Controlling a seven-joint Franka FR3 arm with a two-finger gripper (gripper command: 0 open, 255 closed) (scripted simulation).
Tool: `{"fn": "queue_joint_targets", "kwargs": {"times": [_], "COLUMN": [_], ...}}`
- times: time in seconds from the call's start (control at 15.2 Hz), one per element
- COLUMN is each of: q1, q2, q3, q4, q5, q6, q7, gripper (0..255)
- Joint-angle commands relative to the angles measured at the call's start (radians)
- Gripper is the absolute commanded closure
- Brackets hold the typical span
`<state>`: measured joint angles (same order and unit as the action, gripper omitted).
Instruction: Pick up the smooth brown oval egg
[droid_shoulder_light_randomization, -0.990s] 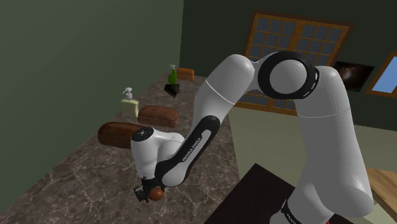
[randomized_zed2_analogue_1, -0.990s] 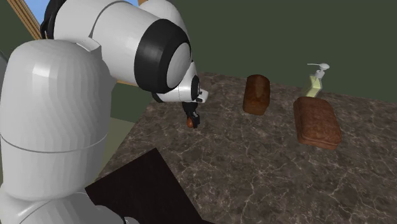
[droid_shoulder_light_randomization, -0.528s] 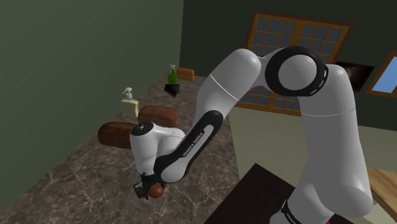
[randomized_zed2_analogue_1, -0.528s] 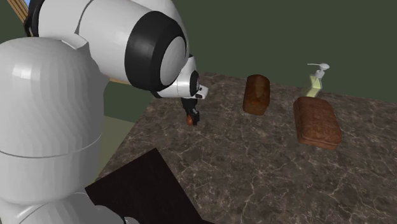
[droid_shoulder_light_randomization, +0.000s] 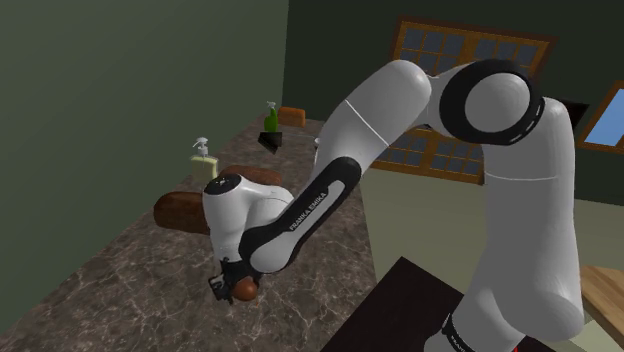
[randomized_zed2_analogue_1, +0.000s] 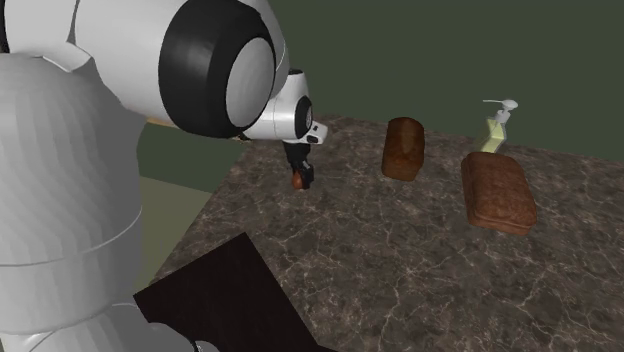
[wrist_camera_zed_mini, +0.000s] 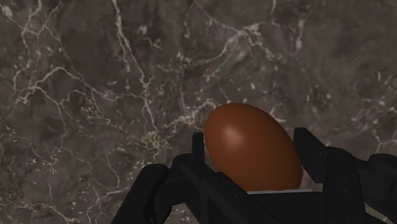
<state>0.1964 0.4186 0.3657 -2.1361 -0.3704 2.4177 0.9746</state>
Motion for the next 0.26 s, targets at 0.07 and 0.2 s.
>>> {"fn": "queue_joint_targets", "kwargs": {"times": [0.07,0.2], "q1": [-0.01,-0.011], "q2": [-0.035,-0.037], "q3": [0.014,0.014], "q4": [-0.002,-0.002], "q5": [0.024,0.025], "q6": [-0.03,-0.031], "q7": [-0.019,-0.019], "gripper": [255,255]}}
